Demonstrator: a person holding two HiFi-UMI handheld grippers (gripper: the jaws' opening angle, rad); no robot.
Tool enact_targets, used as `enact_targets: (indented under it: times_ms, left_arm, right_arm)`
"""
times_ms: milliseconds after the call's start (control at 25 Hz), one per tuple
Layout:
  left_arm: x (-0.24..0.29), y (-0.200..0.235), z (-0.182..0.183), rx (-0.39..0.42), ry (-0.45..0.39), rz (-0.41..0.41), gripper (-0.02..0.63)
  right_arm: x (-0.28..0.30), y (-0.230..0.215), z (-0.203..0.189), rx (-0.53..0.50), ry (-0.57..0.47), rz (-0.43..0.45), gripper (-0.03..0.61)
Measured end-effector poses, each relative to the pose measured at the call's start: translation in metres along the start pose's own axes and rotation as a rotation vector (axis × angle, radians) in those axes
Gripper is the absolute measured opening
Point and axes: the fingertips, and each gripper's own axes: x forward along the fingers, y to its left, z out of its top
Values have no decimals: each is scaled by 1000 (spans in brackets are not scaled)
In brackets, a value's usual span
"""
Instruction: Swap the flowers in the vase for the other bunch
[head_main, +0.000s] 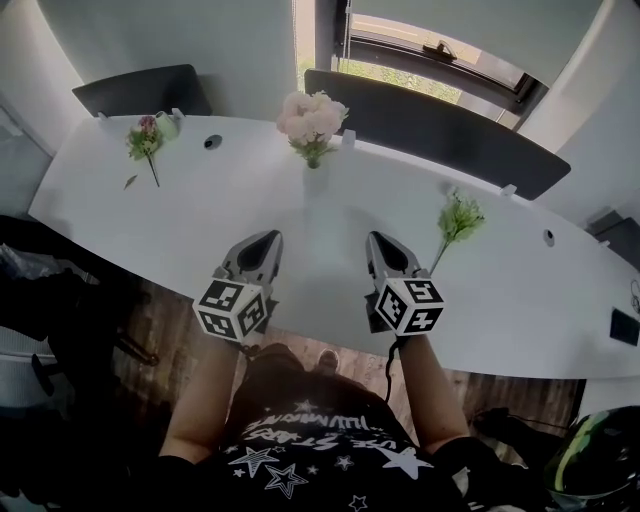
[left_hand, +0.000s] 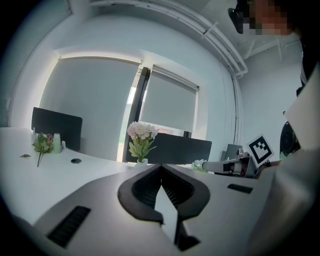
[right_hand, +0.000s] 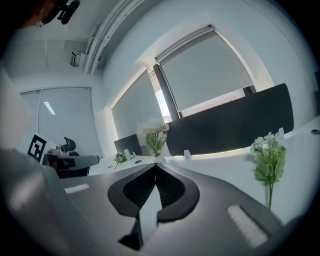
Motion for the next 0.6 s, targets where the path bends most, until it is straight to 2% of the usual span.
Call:
enact_targets:
  times_ms: [200,400,600]
  left_arm:
    - [12,13,7,16,-24,-21,9]
    - [29,21,8,44,-2,-121,8]
    - [49,39,16,70,2,-165,9]
  right_arm:
    - [12,5,3,-2,-2,-7,3]
    - [25,3,14,-6,-10,-55,3]
    - [40,-2,29,-16,-23,-101,3]
